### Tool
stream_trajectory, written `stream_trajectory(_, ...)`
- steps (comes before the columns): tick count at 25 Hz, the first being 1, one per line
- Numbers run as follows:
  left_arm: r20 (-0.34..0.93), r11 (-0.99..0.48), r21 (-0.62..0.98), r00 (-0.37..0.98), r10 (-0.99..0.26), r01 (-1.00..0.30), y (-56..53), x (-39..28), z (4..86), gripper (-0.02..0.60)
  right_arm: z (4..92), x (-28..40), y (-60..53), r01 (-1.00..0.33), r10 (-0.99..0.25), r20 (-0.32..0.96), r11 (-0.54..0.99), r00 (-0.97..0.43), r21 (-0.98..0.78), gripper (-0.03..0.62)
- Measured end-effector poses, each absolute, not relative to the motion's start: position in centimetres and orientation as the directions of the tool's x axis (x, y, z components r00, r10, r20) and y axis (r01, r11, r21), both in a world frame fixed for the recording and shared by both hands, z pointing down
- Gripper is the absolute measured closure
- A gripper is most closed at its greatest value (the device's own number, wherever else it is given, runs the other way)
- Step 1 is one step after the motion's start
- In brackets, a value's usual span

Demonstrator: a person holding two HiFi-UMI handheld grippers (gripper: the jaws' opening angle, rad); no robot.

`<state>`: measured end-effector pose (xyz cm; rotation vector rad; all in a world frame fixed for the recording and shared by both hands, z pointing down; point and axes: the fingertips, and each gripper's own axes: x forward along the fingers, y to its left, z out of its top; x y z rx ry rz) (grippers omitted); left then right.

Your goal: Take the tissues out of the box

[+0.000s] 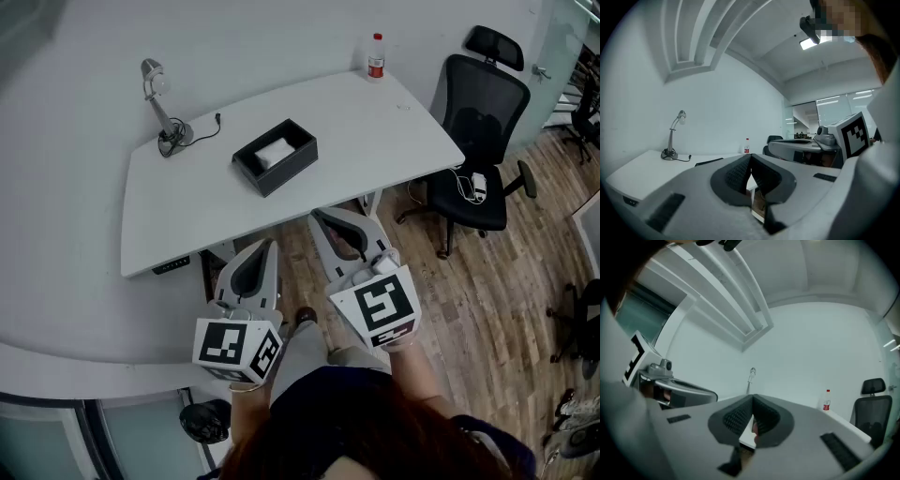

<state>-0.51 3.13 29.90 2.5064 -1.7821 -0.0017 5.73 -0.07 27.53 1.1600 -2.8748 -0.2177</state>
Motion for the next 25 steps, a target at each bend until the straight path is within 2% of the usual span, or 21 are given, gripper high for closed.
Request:
stream_trajectory(7,0.044,-0.330,0.039,0.331,-0.942,-0.943,0.2,-1.7,29.9,0.560,27.1,4.5,-2.2,-0.664,-0.663,-0.036,0.748,-0.748,0.005,0.577)
stream_trajectory(25,0.044,-0.343,0.067,0.346,-0.937,-0.937,-8.1,-7.1,30.0,0.560,29.1,-0.4,-11.9,-0.686,-0.685,0.080,0.728,-0.725,0.016,0.574)
